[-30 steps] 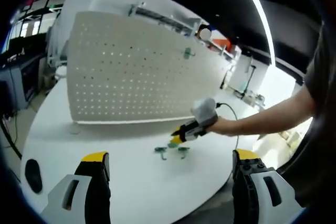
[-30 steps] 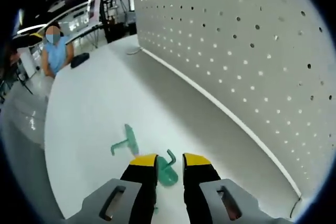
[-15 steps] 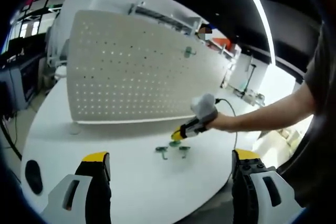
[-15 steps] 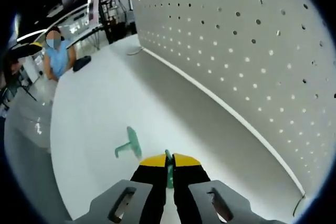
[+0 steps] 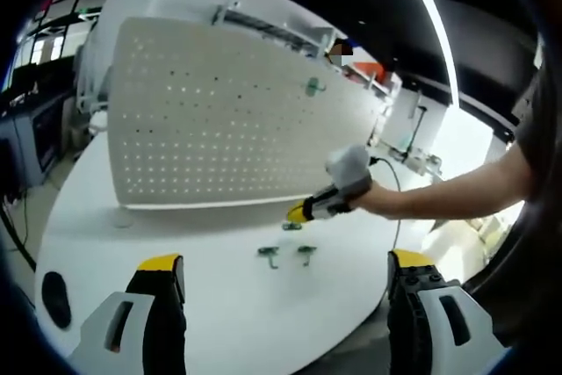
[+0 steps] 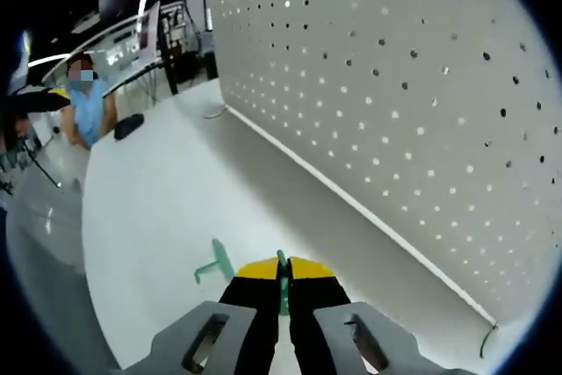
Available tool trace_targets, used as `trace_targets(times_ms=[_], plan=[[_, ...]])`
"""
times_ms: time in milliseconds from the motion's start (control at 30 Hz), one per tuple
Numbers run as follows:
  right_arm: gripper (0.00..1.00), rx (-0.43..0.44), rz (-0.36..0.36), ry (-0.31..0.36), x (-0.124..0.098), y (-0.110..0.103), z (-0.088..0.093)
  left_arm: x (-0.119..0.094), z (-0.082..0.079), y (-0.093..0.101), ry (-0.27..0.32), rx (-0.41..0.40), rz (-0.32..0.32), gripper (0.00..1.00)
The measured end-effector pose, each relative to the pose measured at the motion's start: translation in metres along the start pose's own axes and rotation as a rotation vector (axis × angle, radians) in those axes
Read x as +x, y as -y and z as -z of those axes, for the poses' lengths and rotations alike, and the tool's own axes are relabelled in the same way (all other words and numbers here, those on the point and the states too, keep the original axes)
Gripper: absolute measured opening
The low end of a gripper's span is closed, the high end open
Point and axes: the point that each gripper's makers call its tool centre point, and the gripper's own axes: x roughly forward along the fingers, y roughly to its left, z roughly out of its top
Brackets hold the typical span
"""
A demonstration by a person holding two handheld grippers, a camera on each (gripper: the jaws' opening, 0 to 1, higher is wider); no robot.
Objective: Insert the hook assembly into the mounting plate slot until the hook locks in place.
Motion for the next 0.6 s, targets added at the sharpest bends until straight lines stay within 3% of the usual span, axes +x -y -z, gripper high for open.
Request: trace_targets(times_ms=[333, 600], plan=[[0.00, 0.000, 0.026, 0.100, -0.034, -0.013, -0.034, -0.004, -0.014, 0.000, 0.029, 0.017, -0.018, 0.95], [0.00, 0.014, 0.051, 0.170, -0.063, -0.032, -0.034, -0.006, -0.014, 0.011, 0.051, -0.004, 0.012, 0.97]])
